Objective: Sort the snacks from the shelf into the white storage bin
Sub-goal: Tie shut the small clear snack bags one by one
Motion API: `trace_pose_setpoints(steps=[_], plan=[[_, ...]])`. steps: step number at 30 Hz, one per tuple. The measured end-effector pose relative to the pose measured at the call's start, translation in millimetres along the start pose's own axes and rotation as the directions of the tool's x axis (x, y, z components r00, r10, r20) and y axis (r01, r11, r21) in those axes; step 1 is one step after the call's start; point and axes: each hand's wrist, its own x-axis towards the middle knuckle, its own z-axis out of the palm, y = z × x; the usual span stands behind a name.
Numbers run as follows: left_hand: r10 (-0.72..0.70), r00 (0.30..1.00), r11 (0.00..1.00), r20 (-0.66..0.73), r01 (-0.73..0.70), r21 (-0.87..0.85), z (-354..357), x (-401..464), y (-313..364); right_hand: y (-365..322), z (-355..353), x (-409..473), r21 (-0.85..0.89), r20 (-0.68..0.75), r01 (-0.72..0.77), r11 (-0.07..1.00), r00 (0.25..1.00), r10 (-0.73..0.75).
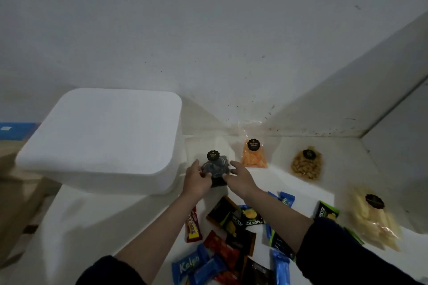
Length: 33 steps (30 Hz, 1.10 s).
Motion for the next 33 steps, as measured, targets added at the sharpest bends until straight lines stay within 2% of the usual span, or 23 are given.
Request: trace_pose_setpoints(steps=[3,6,8,10,13,15,19,22,28,33], plan=[[-0.025,0.999,0.997,0.034,0.023,0.074,9.4,7.5,-3.4,3.1,-1.3,12.3,-0.009,-0.029,-0.001,1.0,1.0,0.001],[0.017,0.998,0.989,-0.055,-0.009,0.151,21.7,5.6,0.6,8.1,-10.7,19.2,-0.03,-0.21,0.071,0.997,0.975,-0.076],[0.086,0.983,0.991,-0.159,-0.068,0.116,30.5,1.6,12.1,9.7,-22.6,23.2,-0.038,-0.329,0.152,0.988,0.931,-0.156],[0.186,0.961,0.982,-0.203,-0.18,0.05,39.9,2.5,26.3,9.2,-37.9,30.7,-0.032,-0.42,0.177,0.984,0.891,-0.174],[0.225,0.971,0.97,-0.081,-0.231,-0.076,55.8,10.8,49.9,8.1,-60.0,48.3,0.044,-0.525,0.126,0.991,0.847,-0.084],[0.172,0.983,0.971,0.06,-0.159,-0.178,67.8,19.0,65.4,7.6,-70.5,60.1,0.071,-0.533,0.074,0.995,0.846,-0.025],[0.055,0.972,0.986,0.228,-0.017,-0.168,88.7,33.4,88.1,6.2,-82.1,76.0,0.176,-0.425,0.038,0.984,0.904,0.041],[0.048,0.981,0.98,0.189,-0.01,-0.199,95.9,30.9,94.7,9.4,-86.3,76.1,0.202,-0.425,0.077,0.976,0.905,0.017],[0.112,0.992,0.923,0.063,-0.08,-0.376,78.3,-0.8,95.9,10.5,-94.6,39.4,0.244,-0.489,0.245,0.938,0.867,-0.099],[0.268,0.963,0.89,-0.014,-0.253,-0.38,43.9,-38.5,104.3,-4.6,-95.1,-19.9,0.243,-0.497,0.36,0.901,0.844,-0.203]])
